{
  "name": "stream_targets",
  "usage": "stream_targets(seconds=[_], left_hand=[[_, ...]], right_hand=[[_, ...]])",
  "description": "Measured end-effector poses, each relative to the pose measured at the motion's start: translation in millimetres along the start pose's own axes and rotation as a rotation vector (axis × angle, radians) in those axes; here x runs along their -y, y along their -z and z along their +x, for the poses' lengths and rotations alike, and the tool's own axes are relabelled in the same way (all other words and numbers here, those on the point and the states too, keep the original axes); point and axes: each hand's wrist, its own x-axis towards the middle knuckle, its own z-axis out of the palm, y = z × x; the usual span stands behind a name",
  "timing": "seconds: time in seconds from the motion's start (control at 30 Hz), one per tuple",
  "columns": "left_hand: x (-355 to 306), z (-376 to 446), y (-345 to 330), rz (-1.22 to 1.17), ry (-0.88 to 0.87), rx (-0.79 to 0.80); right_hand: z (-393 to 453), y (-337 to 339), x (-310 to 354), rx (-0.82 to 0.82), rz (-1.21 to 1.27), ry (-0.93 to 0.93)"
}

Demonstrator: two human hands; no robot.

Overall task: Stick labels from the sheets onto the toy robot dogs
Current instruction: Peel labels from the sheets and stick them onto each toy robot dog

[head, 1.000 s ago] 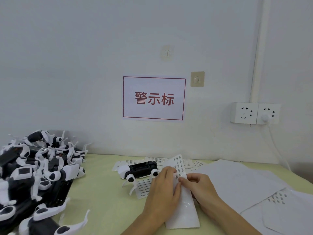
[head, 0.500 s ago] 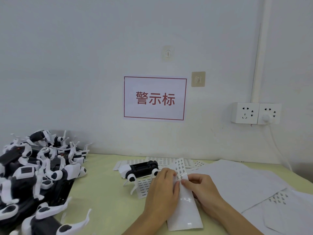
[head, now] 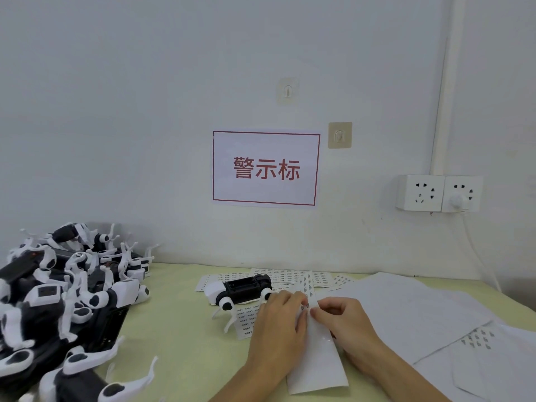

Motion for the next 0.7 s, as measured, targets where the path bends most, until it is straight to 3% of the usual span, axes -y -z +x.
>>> stream_targets(seconds=[0.27, 0.7], left_hand=[[0.8, 1.1, -1.4, -0.062, 0.006, -0.004], [2.0, 0.7, -3.1, 0.069, -0.013, -0.023]], right_hand=[[-0.6, -2.0, -0.5, 0.003, -0.078, 0.076], [-1.9, -3.6, 0.7, 0.046, -0.138, 0.084]])
